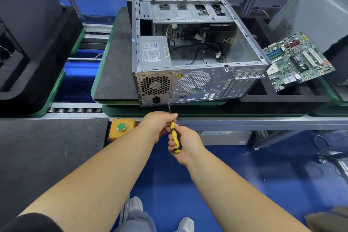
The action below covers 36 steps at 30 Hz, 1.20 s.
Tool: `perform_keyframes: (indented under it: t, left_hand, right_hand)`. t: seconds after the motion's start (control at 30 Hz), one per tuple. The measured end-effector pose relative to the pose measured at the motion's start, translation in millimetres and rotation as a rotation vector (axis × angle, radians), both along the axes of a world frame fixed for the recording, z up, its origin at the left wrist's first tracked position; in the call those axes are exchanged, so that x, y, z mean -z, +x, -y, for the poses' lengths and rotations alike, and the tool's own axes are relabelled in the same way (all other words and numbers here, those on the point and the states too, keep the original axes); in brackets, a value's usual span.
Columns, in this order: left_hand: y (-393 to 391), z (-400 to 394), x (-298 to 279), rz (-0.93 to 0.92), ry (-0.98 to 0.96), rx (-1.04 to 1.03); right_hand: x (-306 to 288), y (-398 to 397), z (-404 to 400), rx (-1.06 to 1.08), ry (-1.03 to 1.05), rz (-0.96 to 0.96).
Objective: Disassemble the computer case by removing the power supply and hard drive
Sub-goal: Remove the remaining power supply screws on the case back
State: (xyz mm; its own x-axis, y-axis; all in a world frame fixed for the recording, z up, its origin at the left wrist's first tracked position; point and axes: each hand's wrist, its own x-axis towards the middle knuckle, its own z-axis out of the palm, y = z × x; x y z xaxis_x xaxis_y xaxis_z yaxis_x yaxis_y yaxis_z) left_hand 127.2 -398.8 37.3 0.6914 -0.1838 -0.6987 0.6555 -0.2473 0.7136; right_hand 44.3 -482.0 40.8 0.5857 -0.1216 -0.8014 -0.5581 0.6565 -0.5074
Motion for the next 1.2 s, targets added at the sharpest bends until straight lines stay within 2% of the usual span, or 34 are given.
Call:
perform_keyframes:
  t: [0.33, 0.5, 0.67, 1.0, 1.2]
  left_hand:
    - [0.7, 9.9, -20.0, -0.050, 0.085, 0.043]
    - [-1.6, 10.5, -18.6, -0.048, 0.106, 0.031]
    - [-1.6, 6.2, -16.4, 0.015, 0.020, -0.014]
    - [5.4, 4.7, -18.7, -0.015, 0.195, 0.044]
    - [2.1, 0.0, -16.4, 0.079, 0.143, 0.046]
  right_hand:
    - [-1.9, -2.1, 9.0, -0.080, 0.108, 0.048]
    - [1.7, -0.6, 6.3, -0.085, 0.076, 0.007]
    - [4.8, 4.6, 5.8, -0.057, -0.001, -0.039]
    - [4.6, 5.1, 5.4, -0.045, -0.042, -0.022]
    - [1.2, 1.9, 9.9, -0.053, 0.085, 0.053]
